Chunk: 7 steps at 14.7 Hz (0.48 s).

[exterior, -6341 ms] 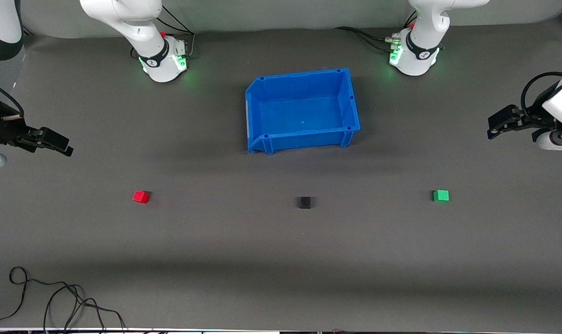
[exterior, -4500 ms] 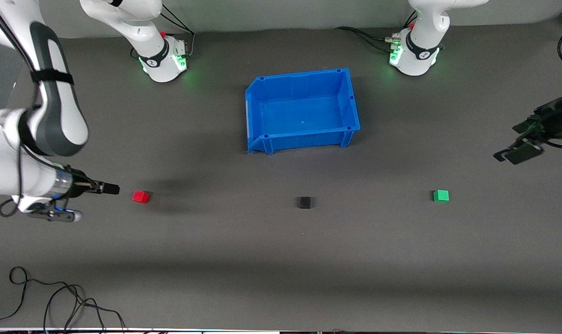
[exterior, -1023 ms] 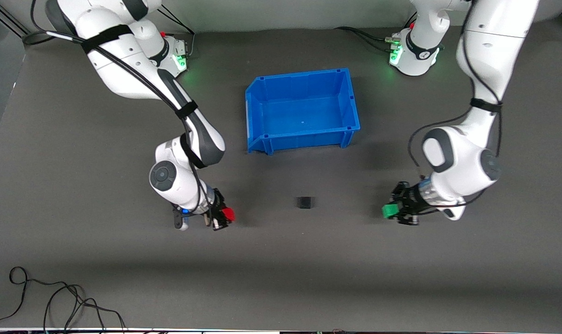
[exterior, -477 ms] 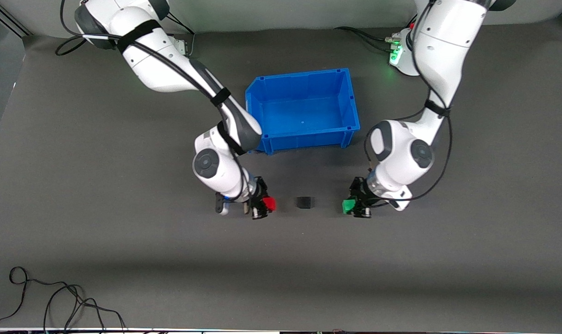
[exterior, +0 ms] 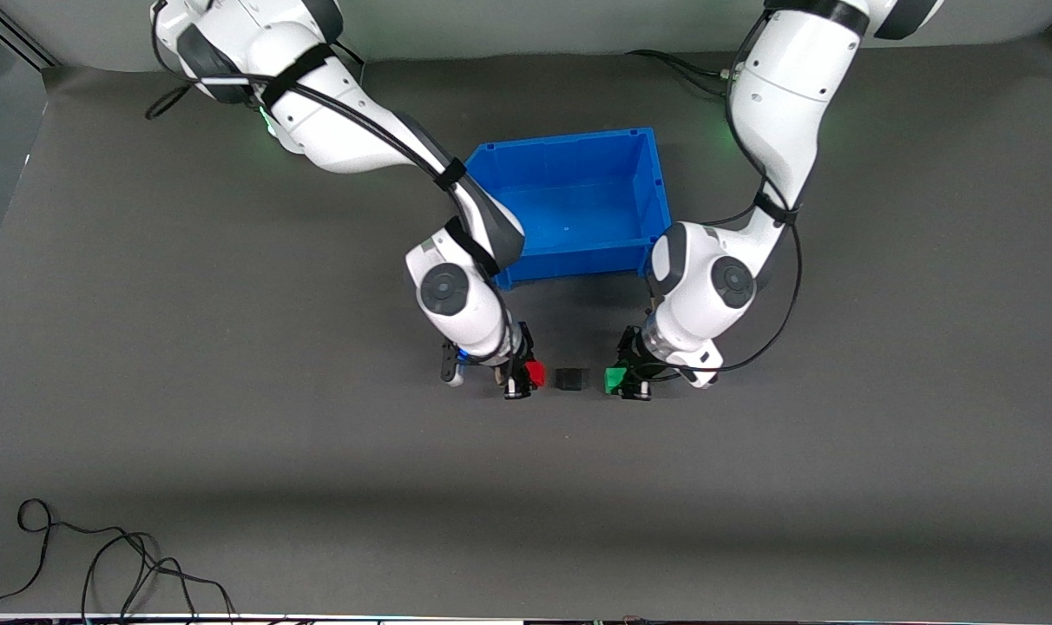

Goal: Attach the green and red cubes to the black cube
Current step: 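Carry the red and green cubes toward the black cube with both grippers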

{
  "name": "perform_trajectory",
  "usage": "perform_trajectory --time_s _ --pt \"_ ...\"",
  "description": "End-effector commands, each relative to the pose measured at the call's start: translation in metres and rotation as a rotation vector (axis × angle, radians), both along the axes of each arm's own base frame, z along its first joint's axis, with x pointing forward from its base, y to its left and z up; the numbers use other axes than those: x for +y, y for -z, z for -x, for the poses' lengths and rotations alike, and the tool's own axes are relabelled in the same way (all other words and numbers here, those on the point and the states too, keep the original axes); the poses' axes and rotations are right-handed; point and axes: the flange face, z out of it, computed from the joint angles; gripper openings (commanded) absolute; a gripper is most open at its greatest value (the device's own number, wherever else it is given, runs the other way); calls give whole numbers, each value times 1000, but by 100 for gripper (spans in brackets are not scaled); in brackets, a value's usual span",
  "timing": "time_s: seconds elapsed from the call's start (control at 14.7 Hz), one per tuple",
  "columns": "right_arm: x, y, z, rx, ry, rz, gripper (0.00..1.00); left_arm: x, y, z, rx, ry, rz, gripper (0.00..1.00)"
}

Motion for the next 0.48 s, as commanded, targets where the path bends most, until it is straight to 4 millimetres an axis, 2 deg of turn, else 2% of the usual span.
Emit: perform_trajectory --time_s 0.0,0.14,0.41 --pt "10 20 -13 -27 59 13 0 -13 6 -5 -15 -12 -2 25" --pt "20 28 -9 -26 47 12 0 -20 7 -1 -41 -7 -4 25" --pt "30 30 -7 -28 70 -1 0 -22 11 0 -33 -20 -4 25"
